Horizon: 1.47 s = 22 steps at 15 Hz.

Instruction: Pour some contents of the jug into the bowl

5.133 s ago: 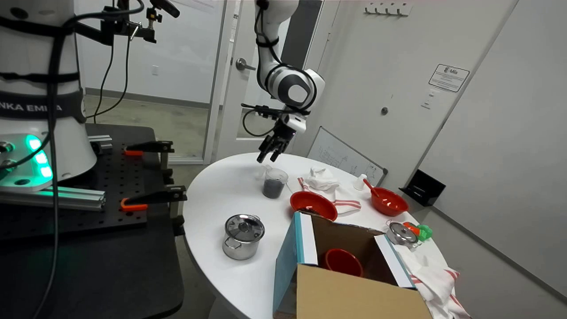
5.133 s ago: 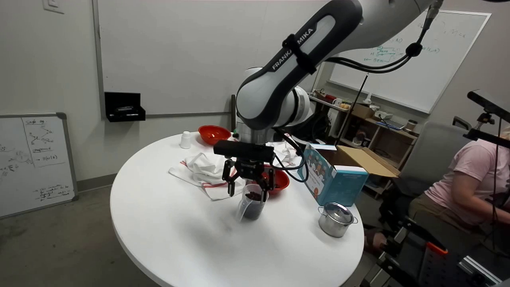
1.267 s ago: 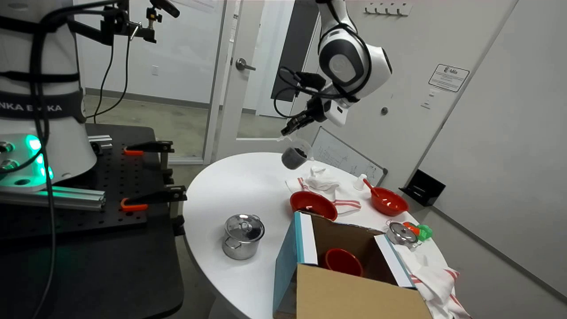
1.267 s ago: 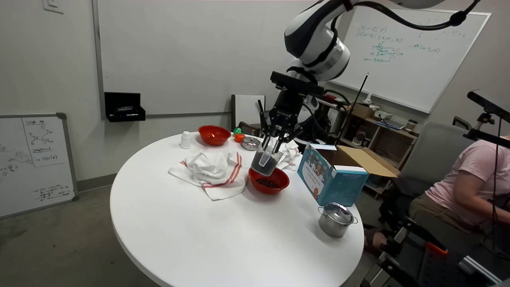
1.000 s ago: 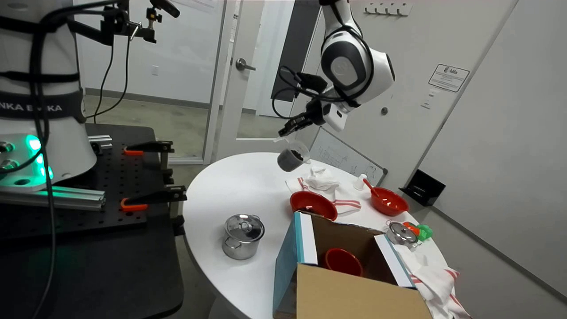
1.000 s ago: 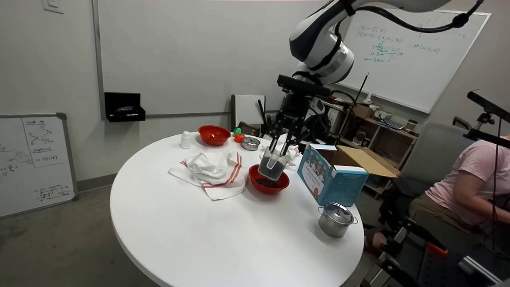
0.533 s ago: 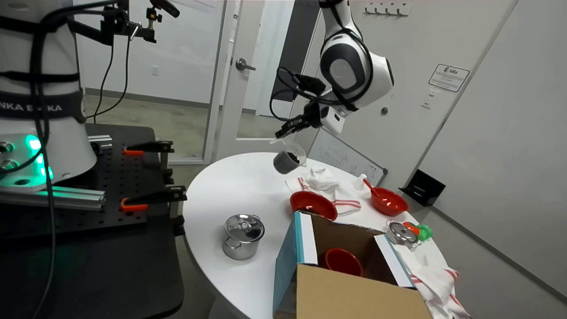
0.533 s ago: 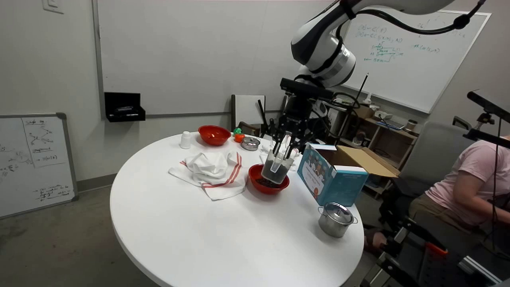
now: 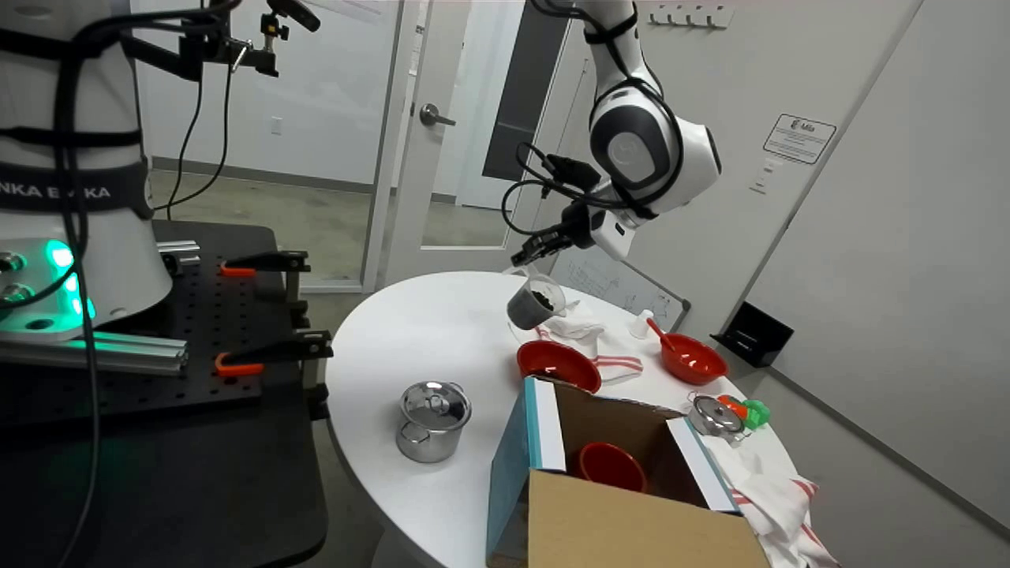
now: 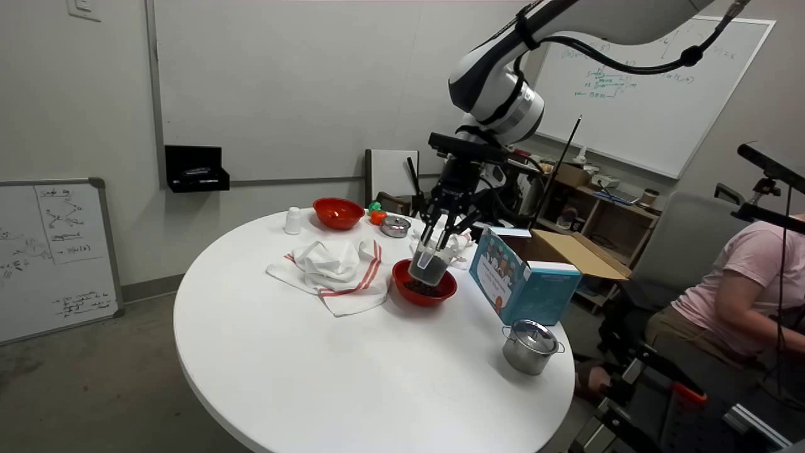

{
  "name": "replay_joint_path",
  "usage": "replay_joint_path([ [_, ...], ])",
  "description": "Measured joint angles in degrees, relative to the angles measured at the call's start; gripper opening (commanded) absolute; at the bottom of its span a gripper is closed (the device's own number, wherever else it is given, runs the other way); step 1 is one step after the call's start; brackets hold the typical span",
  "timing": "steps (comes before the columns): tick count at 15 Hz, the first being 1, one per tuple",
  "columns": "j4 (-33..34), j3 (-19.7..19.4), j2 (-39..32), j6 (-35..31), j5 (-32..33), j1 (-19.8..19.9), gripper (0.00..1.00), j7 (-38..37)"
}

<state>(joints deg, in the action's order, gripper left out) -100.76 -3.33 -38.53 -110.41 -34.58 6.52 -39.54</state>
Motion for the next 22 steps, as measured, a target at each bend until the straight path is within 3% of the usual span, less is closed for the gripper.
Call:
replay_joint_path([
  [9, 12.05, 0.08, -8.06, 12.51, -6.46, 4.78, 0.06, -0.31],
  [18, 16.69, 0.16, -13.98, 24.07, -17.07, 9.04, 0.06, 0.81],
  [19, 17.32, 0.1, -14.47, 25.07, -17.9, 9.29, 0.25, 0.81],
  [21, 18.49, -0.22, -15.07, 26.26, -18.54, 9.53, 0.25, 0.79],
  [22, 18.84, -0.31, -15.23, 26.45, -18.62, 9.59, 0.06, 0.79],
])
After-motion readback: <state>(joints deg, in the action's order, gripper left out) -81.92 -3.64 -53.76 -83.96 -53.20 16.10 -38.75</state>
